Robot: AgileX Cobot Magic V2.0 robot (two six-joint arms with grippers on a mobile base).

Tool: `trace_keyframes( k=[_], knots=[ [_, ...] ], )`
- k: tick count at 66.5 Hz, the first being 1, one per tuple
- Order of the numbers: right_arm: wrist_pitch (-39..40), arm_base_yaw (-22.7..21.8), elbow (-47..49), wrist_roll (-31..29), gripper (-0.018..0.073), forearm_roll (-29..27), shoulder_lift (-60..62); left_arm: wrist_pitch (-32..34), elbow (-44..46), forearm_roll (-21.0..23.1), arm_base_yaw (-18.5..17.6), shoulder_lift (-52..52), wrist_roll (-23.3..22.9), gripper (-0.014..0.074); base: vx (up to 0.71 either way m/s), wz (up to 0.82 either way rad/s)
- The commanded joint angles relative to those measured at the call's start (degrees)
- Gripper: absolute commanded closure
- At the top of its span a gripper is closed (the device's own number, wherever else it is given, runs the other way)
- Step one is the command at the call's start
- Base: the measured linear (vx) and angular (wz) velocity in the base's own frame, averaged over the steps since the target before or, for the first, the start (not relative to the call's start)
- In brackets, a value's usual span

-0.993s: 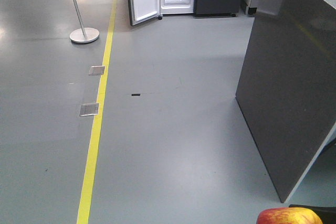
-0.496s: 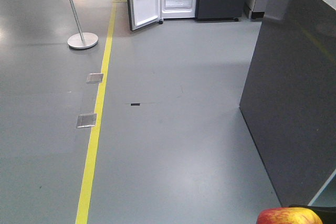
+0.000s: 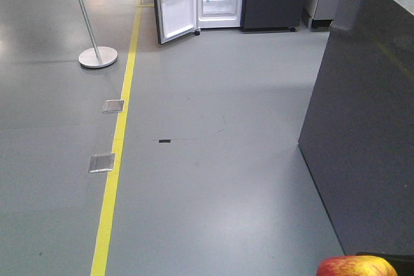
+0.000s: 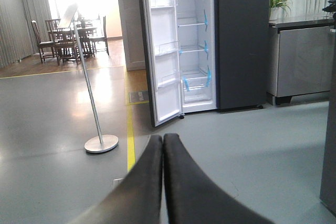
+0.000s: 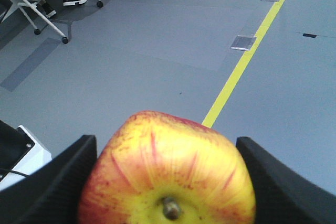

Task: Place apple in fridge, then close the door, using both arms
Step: 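Drive toward the open white refrigerator carrying the apple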

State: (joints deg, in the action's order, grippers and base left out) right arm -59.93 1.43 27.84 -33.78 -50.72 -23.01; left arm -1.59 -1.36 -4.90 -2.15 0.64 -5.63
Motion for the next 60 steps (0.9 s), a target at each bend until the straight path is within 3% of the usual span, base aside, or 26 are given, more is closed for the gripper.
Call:
trace_keyframes(
  k=[1,60],
  knots=[
    [2.09,-0.19,1.31,-0.62,0.041,-3.49,-0.38,3.95,0.95,0.21,-0.4,0.88,-0.63,0.0603,0.2,0.02],
    [2.09,-0.19,1.31,-0.61,0.041,-3.49,-0.38,3.95,0.95,0.21,-0.4,0.88,-0.63,0.0603,0.23,0.06]
  ],
)
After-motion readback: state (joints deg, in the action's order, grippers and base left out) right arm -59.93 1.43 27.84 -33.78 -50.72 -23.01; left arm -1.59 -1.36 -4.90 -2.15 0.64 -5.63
